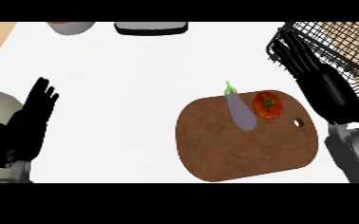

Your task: Pick the eggplant from the cutting board and place it in the tiered basket

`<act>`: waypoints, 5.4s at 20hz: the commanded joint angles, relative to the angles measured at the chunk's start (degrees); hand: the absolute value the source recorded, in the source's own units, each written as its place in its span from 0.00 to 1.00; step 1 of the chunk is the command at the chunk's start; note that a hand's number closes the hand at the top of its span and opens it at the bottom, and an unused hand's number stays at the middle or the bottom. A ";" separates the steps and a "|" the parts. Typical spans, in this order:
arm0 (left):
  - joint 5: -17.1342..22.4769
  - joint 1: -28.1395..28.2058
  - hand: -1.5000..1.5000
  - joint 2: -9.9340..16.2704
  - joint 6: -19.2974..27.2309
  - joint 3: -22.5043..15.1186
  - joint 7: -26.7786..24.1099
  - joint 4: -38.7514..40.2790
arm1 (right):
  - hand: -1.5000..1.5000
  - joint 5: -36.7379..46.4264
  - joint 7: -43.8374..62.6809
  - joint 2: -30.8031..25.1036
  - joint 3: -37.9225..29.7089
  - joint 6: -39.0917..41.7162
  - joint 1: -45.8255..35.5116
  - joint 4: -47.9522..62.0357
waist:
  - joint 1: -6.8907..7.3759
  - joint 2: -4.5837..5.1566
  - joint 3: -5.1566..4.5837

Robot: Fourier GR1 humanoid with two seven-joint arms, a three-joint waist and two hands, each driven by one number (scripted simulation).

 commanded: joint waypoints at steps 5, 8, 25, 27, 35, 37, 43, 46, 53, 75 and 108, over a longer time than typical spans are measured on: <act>-8.14 1.07 0.50 -2.61 0.38 -8.48 -2.59 3.81 | 1.00 8.94 22.64 -8.02 1.84 -4.51 -14.88 17.41 | 5.95 1.62 0.19; -7.40 1.58 0.50 -3.15 0.53 -8.59 -1.76 3.89 | 0.00 20.86 29.41 -17.07 1.89 -13.68 -10.63 23.47 | 3.34 2.07 -0.69; -13.10 -0.45 0.50 -10.10 3.86 -12.84 -5.11 10.91 | 0.00 15.73 76.31 -3.58 14.84 8.76 -39.43 31.35 | 4.18 0.34 0.39; -13.50 1.46 0.50 -10.36 3.46 -14.19 -5.75 10.28 | 0.00 14.86 78.16 -3.03 17.15 13.66 -42.34 33.75 | 5.36 0.44 0.35; -13.98 1.32 0.50 -10.46 3.42 -13.37 -6.70 12.13 | 0.00 16.33 80.37 2.78 27.91 19.82 -48.92 41.13 | 4.54 0.31 0.40; -12.97 0.51 0.50 -10.55 3.15 -11.91 -6.62 12.70 | 0.00 17.51 79.56 5.02 29.67 18.32 -48.68 43.42 | 3.76 0.27 0.46; -14.42 2.11 0.50 -11.78 4.05 -13.51 -6.14 11.59 | 0.00 18.96 76.70 10.23 33.37 19.27 -49.24 49.03 | 3.21 0.15 0.57; -13.93 2.37 0.50 -11.80 4.37 -12.47 -6.17 11.47 | 0.00 17.81 78.52 11.75 35.04 24.18 -50.88 51.26 | 3.06 -0.05 0.54; -14.11 1.15 0.50 -12.73 3.21 -12.18 -8.30 15.08 | 0.00 16.36 78.54 15.56 37.70 28.82 -52.76 59.02 | 2.60 0.19 0.48; -12.61 2.62 0.50 -10.65 0.86 -8.47 -6.41 11.87 | 0.00 15.25 76.66 26.27 37.86 35.64 -54.73 79.06 | 1.86 -0.32 0.55; -17.05 5.83 0.50 -13.22 1.54 -9.50 -3.52 7.14 | 1.00 26.54 59.82 27.95 39.49 35.54 -45.96 83.37 | 1.61 -0.33 0.67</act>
